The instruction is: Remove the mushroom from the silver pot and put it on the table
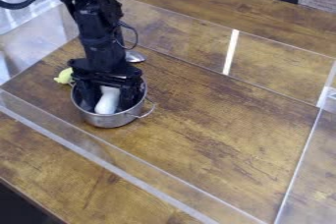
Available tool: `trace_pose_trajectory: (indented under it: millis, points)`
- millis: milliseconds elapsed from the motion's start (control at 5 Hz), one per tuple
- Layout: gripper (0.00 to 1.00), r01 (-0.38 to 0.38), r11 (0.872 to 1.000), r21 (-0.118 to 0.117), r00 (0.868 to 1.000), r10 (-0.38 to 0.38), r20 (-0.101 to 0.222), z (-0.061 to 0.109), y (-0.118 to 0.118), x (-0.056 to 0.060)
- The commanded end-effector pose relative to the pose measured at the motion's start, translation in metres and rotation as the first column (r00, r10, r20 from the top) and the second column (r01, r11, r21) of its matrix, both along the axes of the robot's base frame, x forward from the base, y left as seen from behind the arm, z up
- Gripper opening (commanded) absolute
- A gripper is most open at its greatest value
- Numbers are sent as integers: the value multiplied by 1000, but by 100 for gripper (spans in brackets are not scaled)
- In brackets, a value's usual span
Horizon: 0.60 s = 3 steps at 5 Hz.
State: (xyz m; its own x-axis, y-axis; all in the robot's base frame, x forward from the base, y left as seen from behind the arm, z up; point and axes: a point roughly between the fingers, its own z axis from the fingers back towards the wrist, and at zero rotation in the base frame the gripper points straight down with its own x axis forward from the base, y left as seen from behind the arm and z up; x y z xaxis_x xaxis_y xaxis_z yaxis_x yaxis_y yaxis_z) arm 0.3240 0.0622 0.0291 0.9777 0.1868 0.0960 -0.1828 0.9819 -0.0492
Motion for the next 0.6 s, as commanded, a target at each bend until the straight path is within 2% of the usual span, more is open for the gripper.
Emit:
trace_pose_trajectory:
  millis: [0,200,400]
  points:
    - [100,-29,999,20,996,27,84,24,16,12]
    - [100,-58,998,21,995,56,88,19,28,17]
    - [0,-168,986,21,982,165,88,25,22,9]
